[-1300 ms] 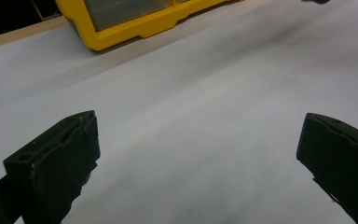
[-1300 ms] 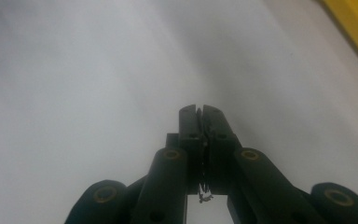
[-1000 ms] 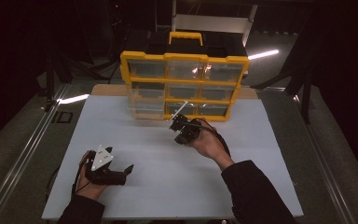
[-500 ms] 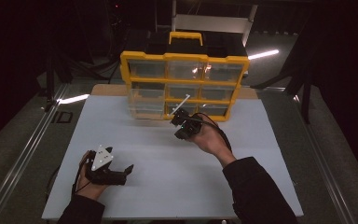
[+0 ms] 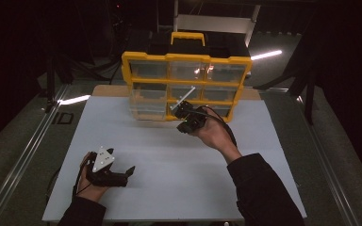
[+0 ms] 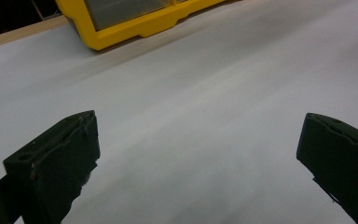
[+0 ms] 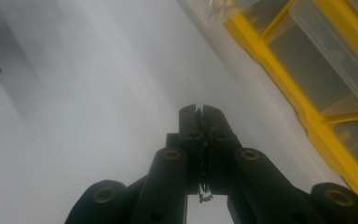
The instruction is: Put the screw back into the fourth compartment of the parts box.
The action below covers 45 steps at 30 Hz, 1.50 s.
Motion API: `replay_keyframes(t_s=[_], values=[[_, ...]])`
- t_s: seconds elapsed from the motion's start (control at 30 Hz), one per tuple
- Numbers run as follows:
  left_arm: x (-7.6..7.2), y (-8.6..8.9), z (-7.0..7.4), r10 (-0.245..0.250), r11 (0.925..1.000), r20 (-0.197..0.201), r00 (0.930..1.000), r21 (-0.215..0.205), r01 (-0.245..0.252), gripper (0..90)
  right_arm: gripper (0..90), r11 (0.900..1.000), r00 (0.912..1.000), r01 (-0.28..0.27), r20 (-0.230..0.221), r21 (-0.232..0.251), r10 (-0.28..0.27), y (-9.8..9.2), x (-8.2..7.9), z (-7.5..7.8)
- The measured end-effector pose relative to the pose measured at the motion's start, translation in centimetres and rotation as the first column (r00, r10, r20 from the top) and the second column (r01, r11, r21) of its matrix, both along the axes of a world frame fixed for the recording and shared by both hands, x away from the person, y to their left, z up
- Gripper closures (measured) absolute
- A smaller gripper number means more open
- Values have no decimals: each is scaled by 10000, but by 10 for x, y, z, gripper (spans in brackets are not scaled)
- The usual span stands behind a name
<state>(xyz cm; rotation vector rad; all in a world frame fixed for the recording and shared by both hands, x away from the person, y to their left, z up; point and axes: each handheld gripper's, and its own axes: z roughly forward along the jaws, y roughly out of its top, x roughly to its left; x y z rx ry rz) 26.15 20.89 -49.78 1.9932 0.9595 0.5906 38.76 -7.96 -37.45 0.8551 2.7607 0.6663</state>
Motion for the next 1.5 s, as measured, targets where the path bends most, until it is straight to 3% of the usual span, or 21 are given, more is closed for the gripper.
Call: replay_keyframes(t_s=[0.77,1.5], values=[[0,0,0,-5,10000,-12,10000,-12,5,0,877,9995,9986,154,512,276,-168,3,7,36],[0,0,0,-11,10000,-15,10000,-34,11,0,877,9930,9953,598,705,1015,-671,5,21,62]])
